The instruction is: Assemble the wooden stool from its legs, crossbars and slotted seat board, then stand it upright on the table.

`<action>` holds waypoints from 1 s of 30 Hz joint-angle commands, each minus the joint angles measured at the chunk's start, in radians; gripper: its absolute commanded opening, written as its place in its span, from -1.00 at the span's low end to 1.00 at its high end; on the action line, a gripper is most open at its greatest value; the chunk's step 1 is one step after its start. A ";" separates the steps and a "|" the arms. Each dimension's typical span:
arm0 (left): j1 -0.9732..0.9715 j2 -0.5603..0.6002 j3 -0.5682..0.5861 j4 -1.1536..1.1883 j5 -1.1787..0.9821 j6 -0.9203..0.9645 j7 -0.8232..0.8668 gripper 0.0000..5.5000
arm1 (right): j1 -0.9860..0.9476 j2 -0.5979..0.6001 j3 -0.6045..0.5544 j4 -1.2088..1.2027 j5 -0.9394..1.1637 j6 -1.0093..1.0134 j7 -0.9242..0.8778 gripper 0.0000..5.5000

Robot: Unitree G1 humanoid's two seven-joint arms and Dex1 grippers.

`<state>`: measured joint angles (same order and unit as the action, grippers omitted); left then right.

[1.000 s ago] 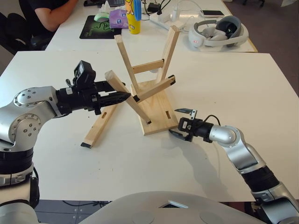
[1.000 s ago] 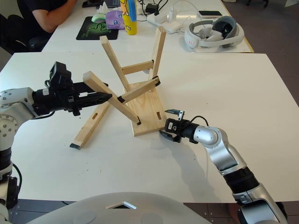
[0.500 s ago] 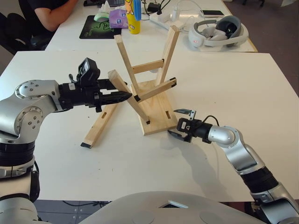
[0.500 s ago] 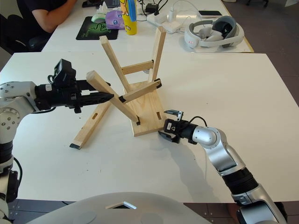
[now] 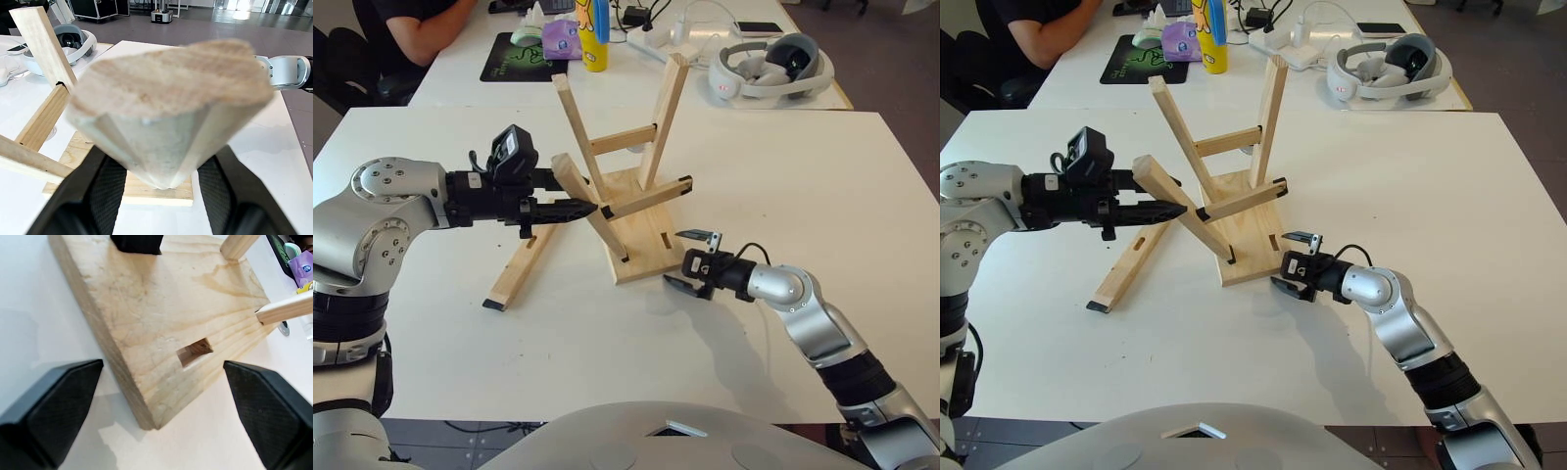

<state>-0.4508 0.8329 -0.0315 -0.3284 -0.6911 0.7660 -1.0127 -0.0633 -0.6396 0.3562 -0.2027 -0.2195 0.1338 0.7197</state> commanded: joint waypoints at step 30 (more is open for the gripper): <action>0.065 -0.097 -0.113 -0.041 0.098 0.003 0.101 -0.25 | 0.066 0.100 -0.094 -0.099 0.291 0.217 0.050 0.66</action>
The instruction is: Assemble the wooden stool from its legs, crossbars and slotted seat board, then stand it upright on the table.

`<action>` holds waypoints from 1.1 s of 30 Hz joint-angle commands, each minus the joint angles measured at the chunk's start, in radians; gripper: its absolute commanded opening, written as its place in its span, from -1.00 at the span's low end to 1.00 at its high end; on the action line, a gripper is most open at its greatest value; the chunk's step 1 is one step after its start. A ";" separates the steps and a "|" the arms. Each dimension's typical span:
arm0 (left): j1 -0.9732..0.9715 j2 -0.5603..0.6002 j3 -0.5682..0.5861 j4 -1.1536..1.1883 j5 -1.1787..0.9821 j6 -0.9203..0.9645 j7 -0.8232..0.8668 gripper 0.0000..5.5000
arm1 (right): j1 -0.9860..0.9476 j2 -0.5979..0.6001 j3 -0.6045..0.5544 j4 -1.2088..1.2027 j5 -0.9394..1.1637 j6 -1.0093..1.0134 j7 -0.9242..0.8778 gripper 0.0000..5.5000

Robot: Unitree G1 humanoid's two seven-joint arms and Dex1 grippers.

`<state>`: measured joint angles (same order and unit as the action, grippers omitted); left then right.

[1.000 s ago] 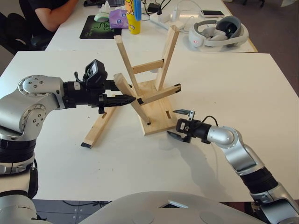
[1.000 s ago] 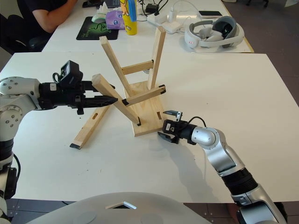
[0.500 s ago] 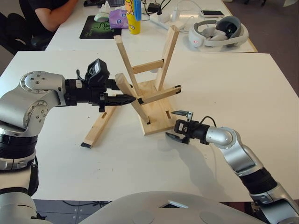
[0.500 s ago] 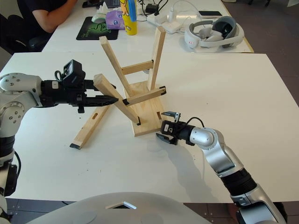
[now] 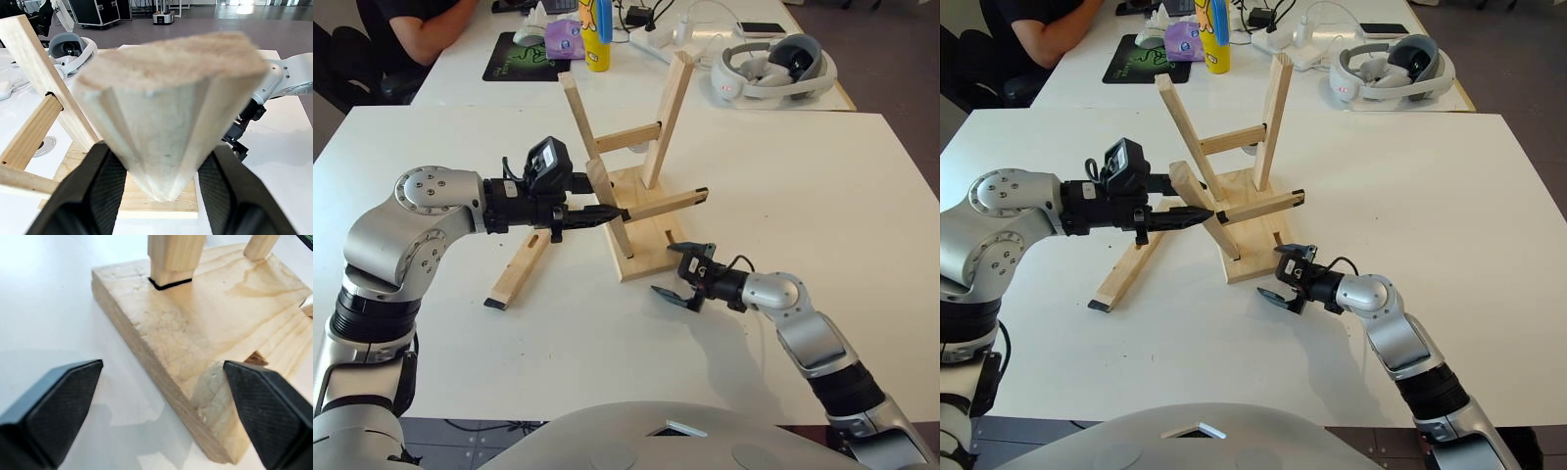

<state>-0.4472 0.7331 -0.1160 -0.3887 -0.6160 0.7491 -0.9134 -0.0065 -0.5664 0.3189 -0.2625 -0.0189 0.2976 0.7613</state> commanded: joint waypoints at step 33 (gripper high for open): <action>0.101 -0.012 -0.131 0.130 0.126 -0.116 -0.028 -0.25 | 0.003 0.243 -0.068 0.108 0.167 0.231 -0.242 -0.95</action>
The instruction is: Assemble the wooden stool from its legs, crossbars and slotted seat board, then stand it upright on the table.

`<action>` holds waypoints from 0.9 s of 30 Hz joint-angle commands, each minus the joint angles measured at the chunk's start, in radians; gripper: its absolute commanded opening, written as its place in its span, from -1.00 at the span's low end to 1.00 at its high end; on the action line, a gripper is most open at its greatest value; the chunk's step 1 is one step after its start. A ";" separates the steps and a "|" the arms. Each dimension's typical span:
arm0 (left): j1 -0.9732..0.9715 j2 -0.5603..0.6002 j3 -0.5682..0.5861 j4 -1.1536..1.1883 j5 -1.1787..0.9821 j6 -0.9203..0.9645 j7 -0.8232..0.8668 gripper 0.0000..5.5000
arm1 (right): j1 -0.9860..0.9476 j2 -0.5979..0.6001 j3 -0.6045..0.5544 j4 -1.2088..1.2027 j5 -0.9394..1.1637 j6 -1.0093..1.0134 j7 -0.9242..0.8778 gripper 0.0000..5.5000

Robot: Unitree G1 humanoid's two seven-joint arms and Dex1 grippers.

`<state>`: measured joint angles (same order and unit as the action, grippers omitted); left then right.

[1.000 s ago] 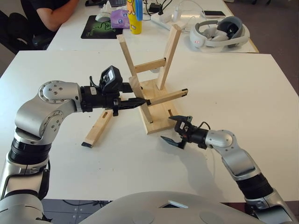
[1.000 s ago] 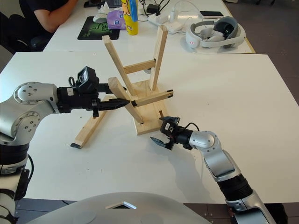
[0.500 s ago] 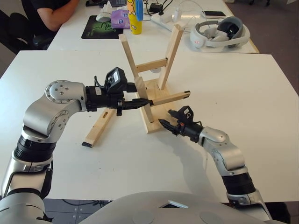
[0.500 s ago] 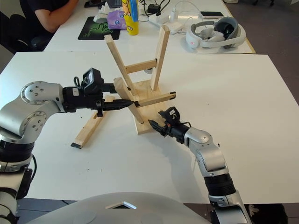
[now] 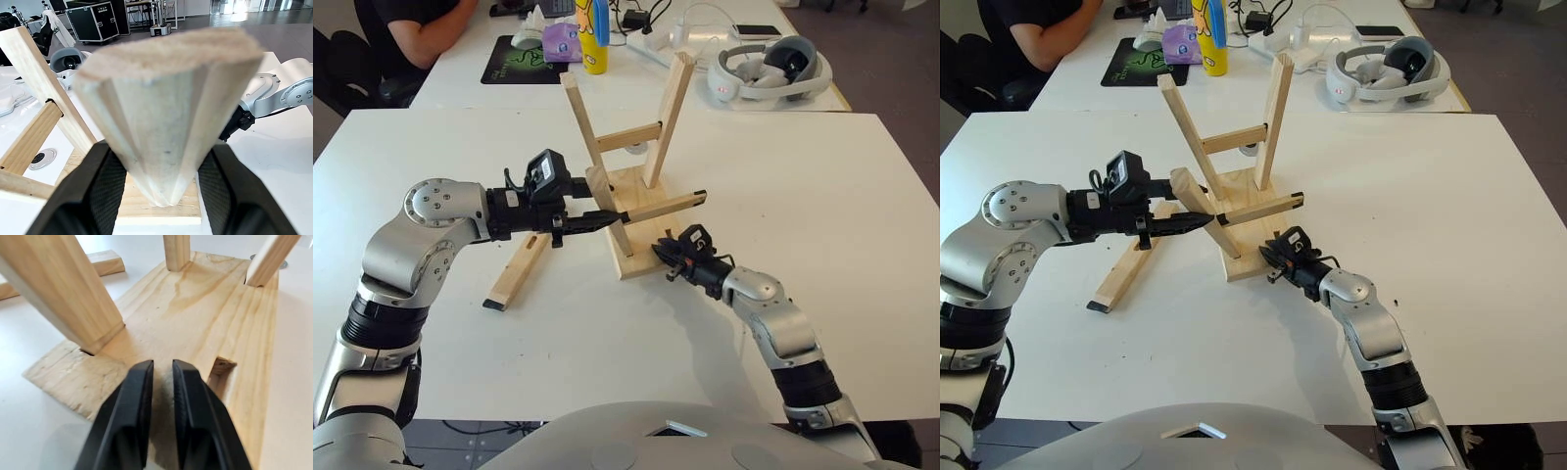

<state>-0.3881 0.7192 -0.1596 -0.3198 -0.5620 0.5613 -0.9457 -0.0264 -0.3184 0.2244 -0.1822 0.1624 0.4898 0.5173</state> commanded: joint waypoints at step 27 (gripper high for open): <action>0.069 -0.043 -0.050 0.114 0.047 0.007 0.054 -0.09 | 0.021 -0.028 0.072 0.030 -0.051 0.041 0.002 -1.00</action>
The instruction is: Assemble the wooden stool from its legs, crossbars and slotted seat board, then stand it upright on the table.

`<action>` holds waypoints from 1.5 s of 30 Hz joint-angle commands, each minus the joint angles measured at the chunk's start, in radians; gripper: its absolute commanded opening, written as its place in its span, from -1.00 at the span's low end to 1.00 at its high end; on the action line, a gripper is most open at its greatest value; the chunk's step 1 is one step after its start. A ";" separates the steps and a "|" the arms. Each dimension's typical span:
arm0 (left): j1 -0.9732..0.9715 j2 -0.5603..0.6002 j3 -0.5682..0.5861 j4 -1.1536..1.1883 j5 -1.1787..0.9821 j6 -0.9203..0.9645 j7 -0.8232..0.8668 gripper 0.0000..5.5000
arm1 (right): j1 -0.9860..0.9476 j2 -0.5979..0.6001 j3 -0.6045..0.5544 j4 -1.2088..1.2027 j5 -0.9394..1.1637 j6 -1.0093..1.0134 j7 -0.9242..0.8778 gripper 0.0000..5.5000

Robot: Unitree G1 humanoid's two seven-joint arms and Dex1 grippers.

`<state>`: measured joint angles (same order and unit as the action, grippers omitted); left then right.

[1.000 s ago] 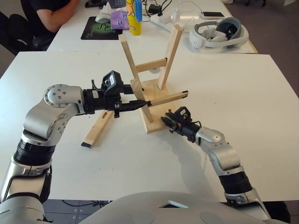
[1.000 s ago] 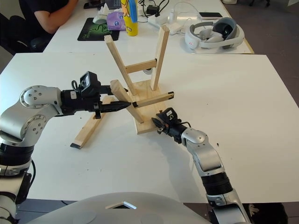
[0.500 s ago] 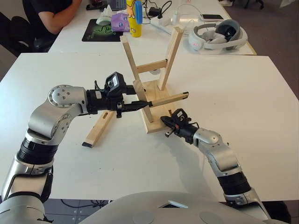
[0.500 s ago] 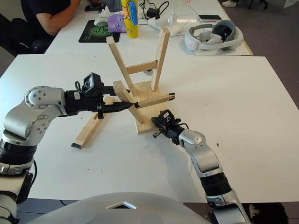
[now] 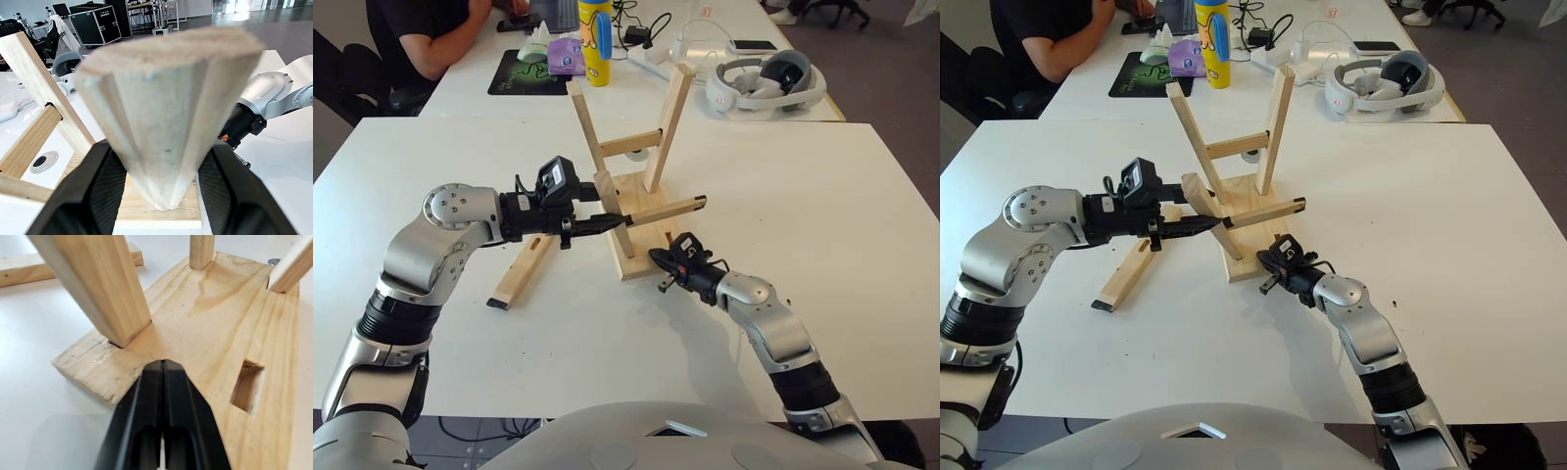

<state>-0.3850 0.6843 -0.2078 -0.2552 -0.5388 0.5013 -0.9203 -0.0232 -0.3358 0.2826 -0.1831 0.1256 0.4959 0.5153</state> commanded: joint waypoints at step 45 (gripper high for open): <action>-0.231 -0.300 0.259 -0.256 -0.598 0.259 0.595 -0.99 | 0.033 0.009 0.055 0.088 -0.043 -0.014 -0.036 -1.00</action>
<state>-0.6484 0.3568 0.1014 -0.5093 -1.1899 0.7425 -0.2939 -0.0326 -0.3136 0.3062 -0.1500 0.1213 0.4291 0.4833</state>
